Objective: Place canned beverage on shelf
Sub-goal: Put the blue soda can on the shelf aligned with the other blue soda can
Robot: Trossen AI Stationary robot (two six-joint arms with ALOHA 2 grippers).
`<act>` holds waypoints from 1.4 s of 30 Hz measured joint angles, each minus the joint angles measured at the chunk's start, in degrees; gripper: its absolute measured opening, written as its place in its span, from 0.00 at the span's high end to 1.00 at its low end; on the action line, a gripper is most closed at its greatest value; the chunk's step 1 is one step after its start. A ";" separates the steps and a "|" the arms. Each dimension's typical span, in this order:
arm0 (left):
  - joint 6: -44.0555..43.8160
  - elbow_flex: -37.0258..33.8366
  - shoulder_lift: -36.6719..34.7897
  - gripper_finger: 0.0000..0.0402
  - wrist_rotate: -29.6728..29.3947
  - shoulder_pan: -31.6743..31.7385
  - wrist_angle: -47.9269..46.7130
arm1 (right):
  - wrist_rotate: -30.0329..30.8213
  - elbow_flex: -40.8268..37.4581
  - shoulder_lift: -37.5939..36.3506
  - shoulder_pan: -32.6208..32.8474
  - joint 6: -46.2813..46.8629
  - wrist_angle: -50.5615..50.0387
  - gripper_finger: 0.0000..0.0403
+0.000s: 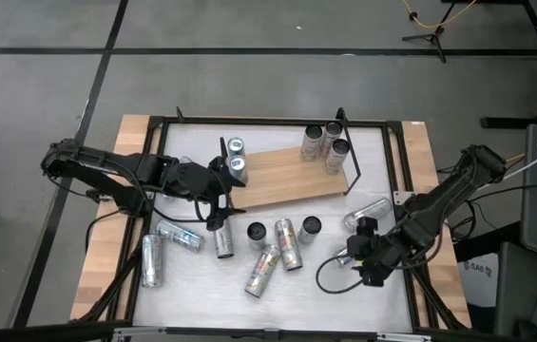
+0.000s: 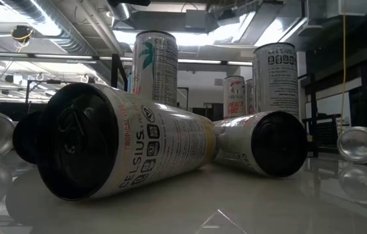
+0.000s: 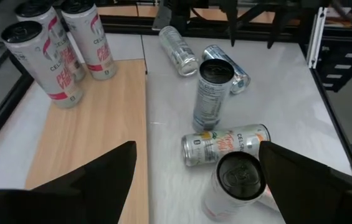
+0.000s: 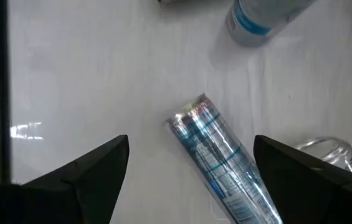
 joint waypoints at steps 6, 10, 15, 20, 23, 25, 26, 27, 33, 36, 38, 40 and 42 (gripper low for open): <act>-1.01 -0.02 0.00 0.18 0.02 -0.02 0.00 | -0.96 -1.91 0.00 0.00 -0.01 0.45 0.16; -1.36 -0.02 0.00 0.18 0.02 -0.02 0.00 | -2.22 -1.98 0.00 0.00 -0.04 1.07 0.16; -1.36 -0.04 0.00 0.18 0.02 -0.02 0.00 | -5.87 -1.98 0.00 0.00 -0.05 2.03 0.16; -1.57 -0.04 0.00 0.18 0.02 -0.02 0.00 | -4.93 -1.98 0.00 0.00 -3.05 1.85 0.16; -3.46 -0.04 0.00 0.18 0.04 -0.02 0.00 | -3.62 -1.97 0.00 0.00 -6.78 1.83 0.16; -4.35 -0.04 0.00 0.18 0.04 -0.02 -0.02 | -2.24 -1.96 0.00 0.00 -8.64 1.78 0.16; -4.35 -0.04 0.00 0.18 0.04 -0.02 0.00 | -1.66 -1.96 0.02 0.00 -8.95 1.62 0.16; -4.34 -0.04 0.00 0.18 0.04 -0.02 -0.01 | -1.28 -1.96 0.02 0.00 -9.07 1.26 0.16; -4.34 -0.04 0.00 0.18 0.04 -0.02 -0.02 | -1.07 -1.96 0.07 0.00 -9.07 -3.75 0.16; -4.33 -0.04 0.00 0.18 0.04 -0.02 -0.02 | -1.06 -1.96 0.09 0.00 -9.07 -4.94 0.16; -4.33 -0.04 0.00 0.18 0.04 -0.02 -0.02 | -1.06 -1.96 0.09 0.00 -9.07 -4.92 0.16; -4.33 -0.04 0.00 0.18 0.04 -0.02 -0.02 | -1.06 -1.96 0.09 0.00 -9.07 -4.92 0.16; -4.33 -0.04 0.00 0.18 0.04 -0.02 -0.02 | -1.05 -2.40 0.09 0.00 -9.07 -4.07 0.16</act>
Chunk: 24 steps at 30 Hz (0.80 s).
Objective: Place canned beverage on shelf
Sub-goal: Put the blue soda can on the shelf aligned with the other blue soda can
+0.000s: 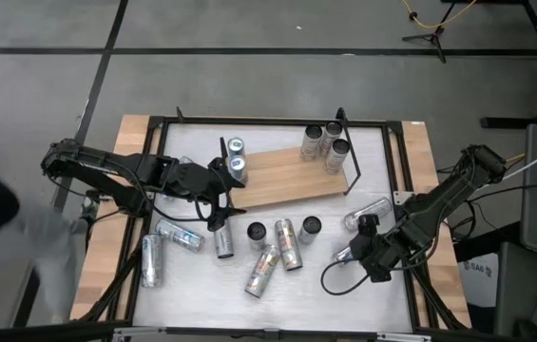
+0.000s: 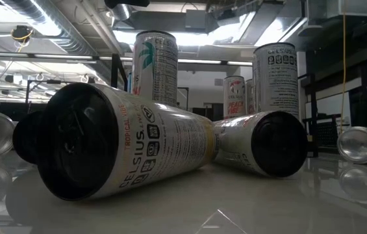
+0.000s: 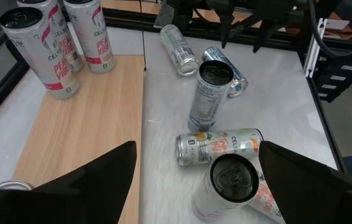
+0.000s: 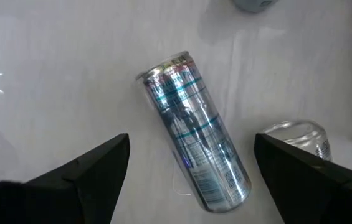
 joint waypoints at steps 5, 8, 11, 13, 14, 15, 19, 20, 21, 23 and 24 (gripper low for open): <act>0.00 0.00 0.00 0.18 0.02 0.00 0.00 | -1.12 -5.40 0.07 -0.02 0.11 5.36 0.16; 0.00 0.00 0.00 0.18 0.01 0.00 -0.01 | -1.36 -8.06 0.07 -0.02 0.17 8.29 0.16; 0.00 0.00 0.00 0.18 0.00 0.00 -0.02 | -1.37 -9.93 0.07 -0.01 0.15 11.14 0.16; 0.00 0.00 0.00 0.18 0.00 0.00 -0.02 | -1.37 -10.90 0.07 -0.02 0.17 12.29 0.16; 0.01 0.00 0.00 0.18 0.00 0.00 -0.02 | -1.37 -11.23 0.07 -0.02 0.17 12.68 0.16; 0.01 0.00 0.00 0.18 0.00 0.00 -0.02 | -1.37 -11.51 0.07 0.00 0.19 13.12 0.16; 0.00 0.00 0.00 0.18 -0.45 0.00 -0.02 | -1.30 -12.40 0.07 -0.02 0.17 14.14 0.16; 0.02 0.00 0.00 0.18 -0.87 0.00 -0.02 | -1.10 -12.74 0.04 -0.02 0.18 14.43 0.16; 0.02 0.00 0.00 0.18 -1.23 0.02 -0.02 | -0.61 -13.13 0.04 -0.02 0.16 14.61 0.16; 0.02 0.00 0.00 0.18 -1.46 0.01 -0.02 | 0.17 -14.21 0.04 -0.02 0.15 15.59 0.16; 0.02 0.00 0.00 0.18 -1.48 0.02 -0.02 | 0.31 -14.74 0.04 -0.02 0.15 16.30 0.16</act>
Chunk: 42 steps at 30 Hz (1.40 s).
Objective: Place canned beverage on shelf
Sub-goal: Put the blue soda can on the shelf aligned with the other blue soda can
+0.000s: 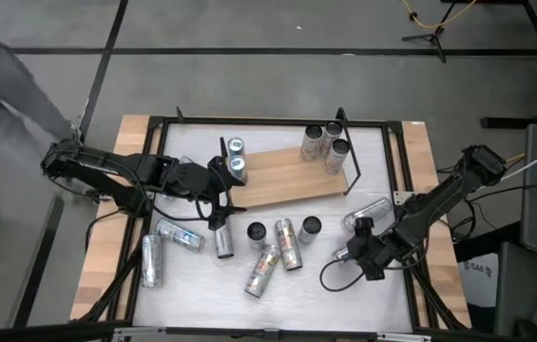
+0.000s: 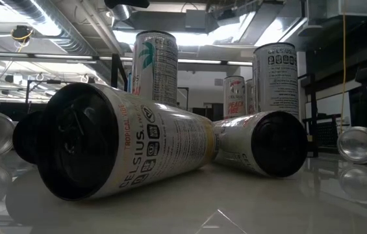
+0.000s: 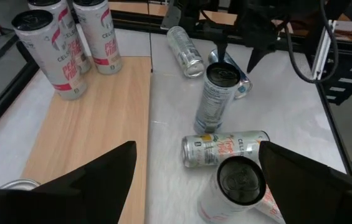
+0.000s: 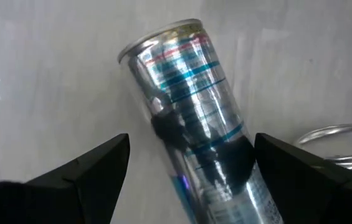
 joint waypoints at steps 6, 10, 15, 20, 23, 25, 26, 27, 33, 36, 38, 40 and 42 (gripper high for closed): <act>0.00 0.00 0.00 0.18 -0.01 -0.01 0.00 | 0.31 -2.90 0.00 0.00 -0.11 4.23 0.16; 0.00 0.00 0.00 0.18 -0.03 -0.02 0.00 | 0.30 -4.70 0.00 0.00 -0.13 6.69 0.16; 0.00 0.00 0.00 0.18 -0.07 -0.01 0.00 | 0.27 -5.79 0.00 0.00 -0.13 8.06 0.16; 0.00 0.00 0.00 0.18 -0.08 -0.02 0.00 | 0.25 -5.92 0.36 0.00 -0.11 8.38 0.16; 0.00 0.00 0.00 0.18 -0.10 0.00 0.00 | 0.11 -5.92 1.48 0.00 -0.11 9.67 0.16; 0.00 0.00 0.00 0.18 -0.10 -0.02 0.00 | -0.53 -5.92 2.68 0.00 -0.12 10.93 0.19; 0.00 0.00 0.00 0.18 -0.10 -0.02 0.00 | -1.04 -5.92 3.36 0.00 -0.12 11.54 0.21; 0.00 0.00 0.00 0.18 -0.10 -0.01 0.01 | -1.55 -5.92 4.11 0.00 -0.10 12.16 0.23; 0.00 0.00 0.00 0.18 -0.10 -0.01 0.00 | -2.75 -5.81 6.21 0.00 -0.19 14.43 0.40; 0.00 0.00 0.00 0.18 -0.08 -0.02 0.02 | -2.70 -5.17 6.27 0.00 0.33 14.69 0.44; 0.00 0.00 0.00 0.18 -0.09 -0.02 0.02 | -2.70 -4.32 6.50 0.00 0.53 14.72 0.45; 0.00 0.00 0.00 0.18 -0.08 -0.02 0.02 | -2.68 -2.85 6.68 0.00 0.69 15.64 0.44; -0.02 0.00 0.00 0.18 -0.10 -0.02 0.02 | -2.50 -0.86 6.50 0.02 0.72 16.61 0.43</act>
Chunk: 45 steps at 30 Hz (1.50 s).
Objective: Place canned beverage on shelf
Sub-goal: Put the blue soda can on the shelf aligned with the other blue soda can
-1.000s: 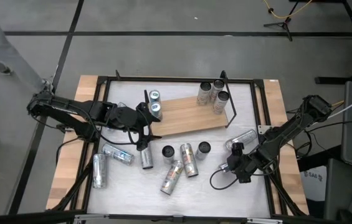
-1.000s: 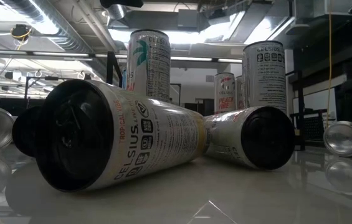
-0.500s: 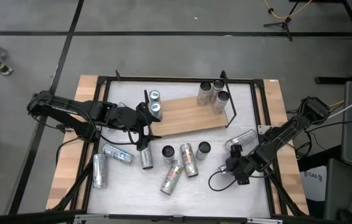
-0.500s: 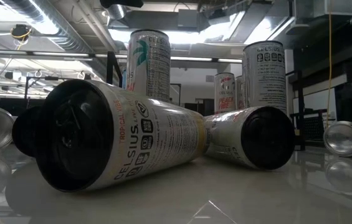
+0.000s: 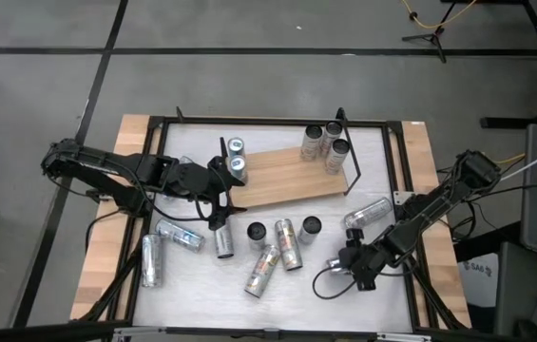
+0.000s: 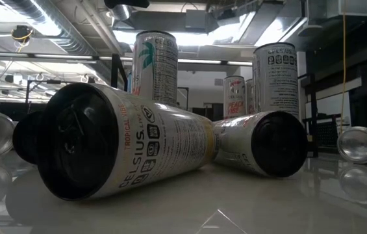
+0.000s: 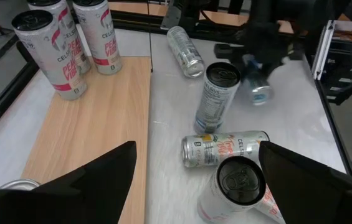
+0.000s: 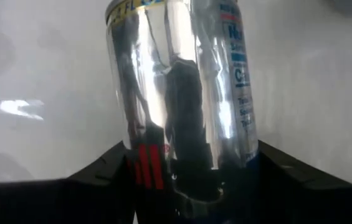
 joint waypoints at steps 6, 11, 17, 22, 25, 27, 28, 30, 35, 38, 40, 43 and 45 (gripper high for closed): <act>-0.01 0.00 0.00 0.18 0.04 0.00 2.11 | 1.09 5.80 0.01 0.03 -0.17 0.93 0.44; 0.00 0.00 0.00 0.18 0.08 -0.01 6.13 | 5.58 10.96 -0.01 0.00 -0.63 0.38 0.44; 1.29 0.00 0.00 0.18 0.05 -1.47 9.78 | 13.51 16.59 -0.03 0.00 -0.83 0.31 0.43; 1.63 0.00 0.00 0.18 0.03 -4.18 12.64 | 21.92 20.88 -0.03 -0.02 -0.69 0.43 0.43; 2.87 0.00 0.20 0.18 -0.61 -6.21 15.33 | 26.73 23.35 -0.03 -0.02 -0.66 0.49 0.43; 3.93 0.00 1.06 0.18 -2.21 -7.46 18.77 | 29.87 24.92 -0.03 -0.04 -0.67 0.53 0.43; 4.76 0.00 1.66 0.18 -2.72 -8.20 20.29 | 31.21 25.60 -0.03 -0.07 -0.67 0.50 0.43; 6.66 0.00 3.26 0.18 -2.94 -9.19 24.79 | 33.06 26.77 -0.03 -0.70 -0.71 0.54 0.43; 10.93 0.00 8.07 0.18 -2.88 -10.93 33.68 | 33.39 27.95 -0.06 -3.55 -0.70 0.49 0.43; 11.61 0.00 10.56 0.18 -2.91 -11.18 36.63 | 33.40 27.95 -0.06 -5.52 -0.79 0.31 0.43; 10.74 0.00 12.11 0.18 -2.97 -11.15 37.46 | 33.38 27.95 -0.06 -6.62 -0.85 0.34 0.43; 10.54 0.00 14.16 0.18 -3.98 -11.11 38.57 | 32.62 27.97 0.03 -8.18 -0.98 0.44 0.43; 10.54 0.00 15.20 0.18 -5.48 -11.11 39.62 | 32.25 27.97 0.17 -8.86 -1.96 0.49 0.43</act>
